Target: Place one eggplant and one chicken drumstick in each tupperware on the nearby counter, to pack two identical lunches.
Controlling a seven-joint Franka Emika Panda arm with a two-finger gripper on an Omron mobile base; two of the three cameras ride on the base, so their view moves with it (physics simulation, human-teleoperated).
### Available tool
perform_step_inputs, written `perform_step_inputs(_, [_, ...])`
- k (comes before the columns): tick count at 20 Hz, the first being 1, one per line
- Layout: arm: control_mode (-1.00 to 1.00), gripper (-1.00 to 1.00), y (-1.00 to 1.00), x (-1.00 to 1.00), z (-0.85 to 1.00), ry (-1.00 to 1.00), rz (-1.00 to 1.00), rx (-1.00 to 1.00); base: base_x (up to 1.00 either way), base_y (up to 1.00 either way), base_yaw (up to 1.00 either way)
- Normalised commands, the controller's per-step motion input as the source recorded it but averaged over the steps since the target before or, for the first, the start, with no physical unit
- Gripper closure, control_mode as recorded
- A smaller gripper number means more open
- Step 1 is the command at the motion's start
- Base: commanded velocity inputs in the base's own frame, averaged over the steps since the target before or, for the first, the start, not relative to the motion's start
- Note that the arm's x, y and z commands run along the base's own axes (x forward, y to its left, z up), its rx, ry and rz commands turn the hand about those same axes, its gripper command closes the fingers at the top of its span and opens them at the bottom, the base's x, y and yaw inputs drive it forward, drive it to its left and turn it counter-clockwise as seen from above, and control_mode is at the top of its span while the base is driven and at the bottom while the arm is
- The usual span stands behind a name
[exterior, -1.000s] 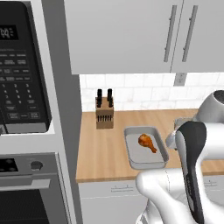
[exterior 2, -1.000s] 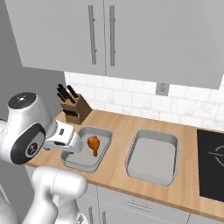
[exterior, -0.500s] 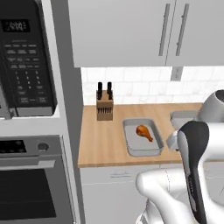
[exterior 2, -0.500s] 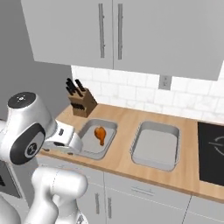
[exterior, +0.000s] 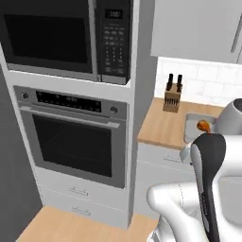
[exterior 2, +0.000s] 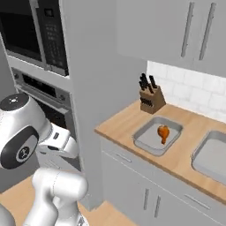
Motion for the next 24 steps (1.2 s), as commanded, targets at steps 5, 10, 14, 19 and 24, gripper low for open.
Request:
perform_step_inputs(5, [1.00,-1.00,0.00,0.00,0.00,0.00,0.00,0.00,-0.09,0.60,0.95])
perform_step_inputs(10, [1.00,-1.00,0.00,0.00,0.00,0.00,0.00,0.00,-0.08,0.63,0.93])
perform_step_inputs(14, [1.00,-1.00,0.00,0.00,0.00,0.00,0.00,0.00,-0.01,0.80,0.79])
perform_step_inputs(19, [1.00,-1.00,0.00,0.00,0.00,0.00,0.00,0.00,0.03,0.84,0.70])
perform_step_inputs(24, [1.00,-1.00,0.00,0.00,0.00,0.00,0.00,0.00,0.80,0.58,0.06])
